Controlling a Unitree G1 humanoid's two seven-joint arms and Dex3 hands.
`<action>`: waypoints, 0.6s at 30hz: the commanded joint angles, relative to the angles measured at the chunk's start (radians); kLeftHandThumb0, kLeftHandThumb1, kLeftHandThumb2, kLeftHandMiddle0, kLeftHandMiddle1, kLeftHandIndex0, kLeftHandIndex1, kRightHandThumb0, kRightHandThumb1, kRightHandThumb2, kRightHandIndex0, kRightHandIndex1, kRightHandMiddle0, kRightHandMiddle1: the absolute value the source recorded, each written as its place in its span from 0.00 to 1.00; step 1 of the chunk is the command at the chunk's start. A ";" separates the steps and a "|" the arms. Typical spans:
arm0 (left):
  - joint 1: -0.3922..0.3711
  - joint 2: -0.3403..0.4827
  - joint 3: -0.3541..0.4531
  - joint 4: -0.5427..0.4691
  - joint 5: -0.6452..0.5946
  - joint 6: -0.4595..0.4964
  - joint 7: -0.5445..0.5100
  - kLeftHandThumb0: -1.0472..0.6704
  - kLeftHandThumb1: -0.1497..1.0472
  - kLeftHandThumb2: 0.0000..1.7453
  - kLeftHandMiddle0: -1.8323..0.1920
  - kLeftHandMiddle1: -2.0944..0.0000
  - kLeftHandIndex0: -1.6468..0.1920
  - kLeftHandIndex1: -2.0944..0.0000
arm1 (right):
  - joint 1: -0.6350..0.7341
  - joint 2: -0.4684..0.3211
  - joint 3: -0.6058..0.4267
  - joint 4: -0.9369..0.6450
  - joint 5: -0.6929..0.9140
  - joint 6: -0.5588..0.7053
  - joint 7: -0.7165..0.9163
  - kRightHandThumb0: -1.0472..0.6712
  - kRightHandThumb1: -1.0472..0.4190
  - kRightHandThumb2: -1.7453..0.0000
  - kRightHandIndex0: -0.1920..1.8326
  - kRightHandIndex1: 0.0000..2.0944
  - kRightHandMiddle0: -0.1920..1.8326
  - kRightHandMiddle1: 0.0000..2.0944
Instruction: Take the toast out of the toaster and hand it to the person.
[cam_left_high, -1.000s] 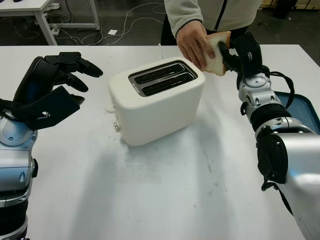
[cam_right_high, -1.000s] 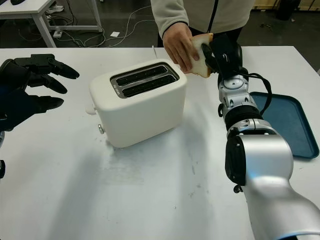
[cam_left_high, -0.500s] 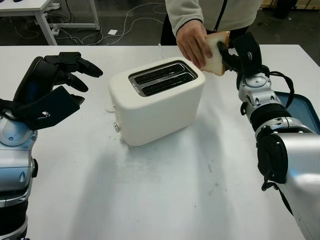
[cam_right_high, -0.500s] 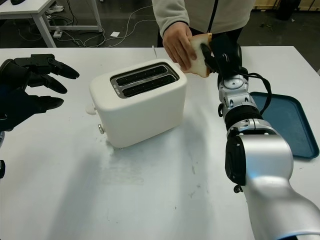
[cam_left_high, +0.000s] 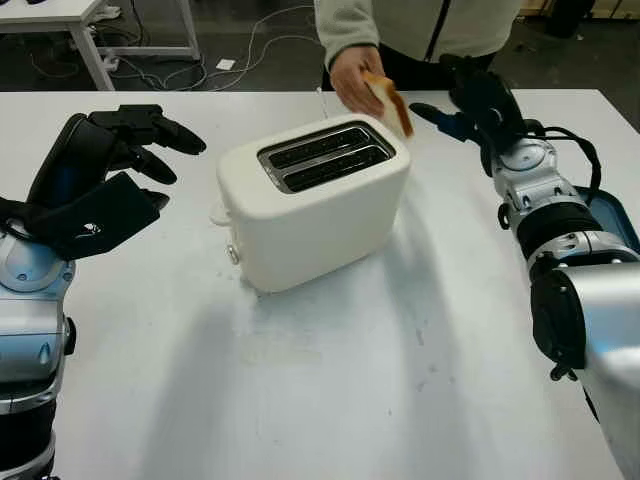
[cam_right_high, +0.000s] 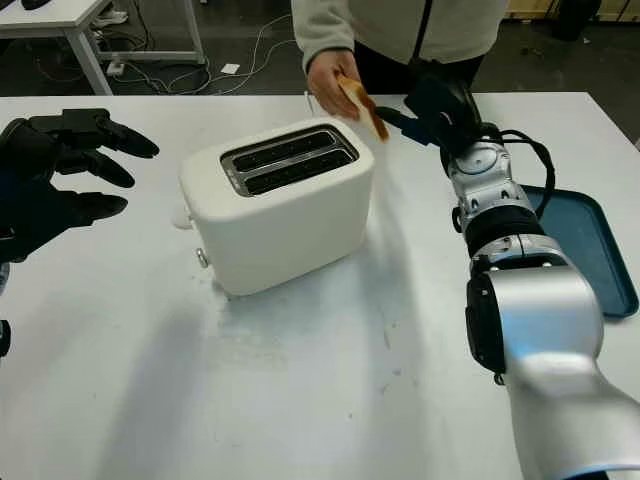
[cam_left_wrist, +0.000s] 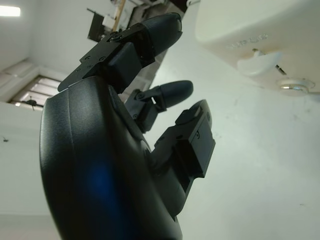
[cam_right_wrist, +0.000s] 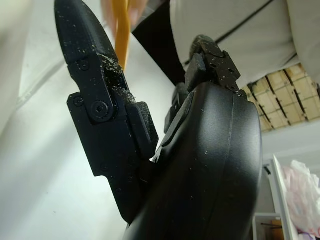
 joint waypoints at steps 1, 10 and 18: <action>0.003 0.001 0.000 0.000 -0.006 -0.019 -0.003 0.97 0.89 0.02 0.55 0.50 0.48 0.67 | 0.042 -0.024 -0.002 -0.021 0.004 -0.049 -0.009 0.00 0.12 1.00 0.09 0.00 0.09 0.00; 0.087 -0.040 0.039 -0.081 -0.028 -0.057 0.020 0.93 0.88 0.01 0.55 0.48 0.49 0.65 | 0.370 -0.008 -0.135 -0.306 0.217 -0.262 0.116 0.08 0.14 1.00 0.11 0.01 0.11 0.01; 0.265 -0.198 0.066 -0.189 -0.059 -0.188 0.110 0.91 0.87 0.15 0.70 0.33 0.66 0.50 | 0.978 0.110 -0.163 -1.084 0.492 -0.040 0.203 0.25 0.17 1.00 0.23 0.04 0.25 0.03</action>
